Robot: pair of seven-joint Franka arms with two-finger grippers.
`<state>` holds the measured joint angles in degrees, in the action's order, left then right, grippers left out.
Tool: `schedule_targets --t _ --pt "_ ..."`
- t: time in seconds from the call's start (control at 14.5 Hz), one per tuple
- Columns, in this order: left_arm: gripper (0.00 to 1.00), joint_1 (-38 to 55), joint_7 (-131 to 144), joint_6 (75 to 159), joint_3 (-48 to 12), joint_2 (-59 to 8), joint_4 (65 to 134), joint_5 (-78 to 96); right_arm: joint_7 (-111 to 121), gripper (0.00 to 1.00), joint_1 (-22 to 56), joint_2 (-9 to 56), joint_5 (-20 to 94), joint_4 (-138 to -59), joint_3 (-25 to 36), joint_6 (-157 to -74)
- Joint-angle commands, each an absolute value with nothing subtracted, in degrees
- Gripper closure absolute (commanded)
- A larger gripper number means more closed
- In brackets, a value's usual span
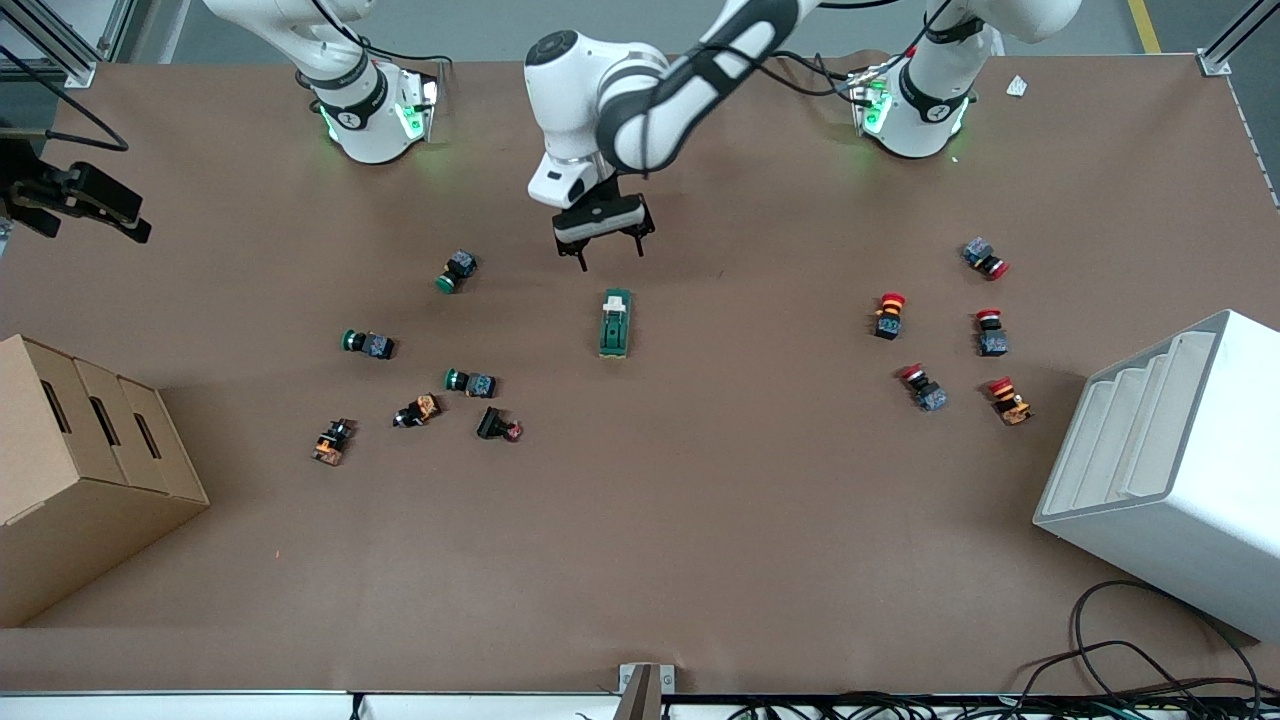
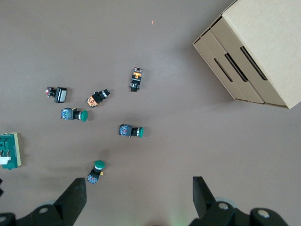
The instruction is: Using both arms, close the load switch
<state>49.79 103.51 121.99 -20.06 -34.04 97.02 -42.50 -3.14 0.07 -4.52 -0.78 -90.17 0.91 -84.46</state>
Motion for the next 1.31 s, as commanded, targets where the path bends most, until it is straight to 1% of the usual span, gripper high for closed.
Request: schedule_targets --t 0.0,0.14,0.41,0.69,0.83,0.97,1.1,1.24 --pt "0.01 52.4 113.8 123.2 -19.8 -36.1 99.7 -55.2 -3.4 0.0 0.3 -6.8 1.0 -92.6 0.7 -85.1" --pt "0.02 54.3 122.5 123.2 -19.8 -38.2 101.4 -64.5 -3.3 0.0 0.2 -6.8 1.5 -92.5 0.7 -85.0" --pt "0.02 55.5 135.6 123.2 -19.8 -38.9 107.9 -83.5 -2.9 0.0 0.0 -6.7 1.5 -92.5 0.8 -84.9" --pt "0.01 56.0 141.1 122.5 -19.7 -40.9 108.5 -94.5 -3.3 0.0 -0.2 -6.2 1.4 -91.3 0.9 -83.6" --pt "0.01 55.9 141.3 119.9 -19.3 -41.6 108.9 -98.4 -3.5 0.0 0.0 -6.1 1.4 -90.6 0.8 -83.6" --pt "0.0 55.8 142.1 117.0 -19.3 -42.6 108.9 -100.3 -3.6 0.0 0.1 -5.9 1.5 -90.4 0.8 -83.6" --pt "0.0 56.0 144.1 114.7 -19.2 -43.5 108.9 -100.8 -3.4 0.0 0.4 -3.4 1.8 -90.4 0.7 -84.0" --pt "0.0 56.0 144.7 114.3 -19.2 -45.1 108.0 -102.6 -2.7 0.0 1.1 -2.9 2.0 -90.4 0.7 -84.3"
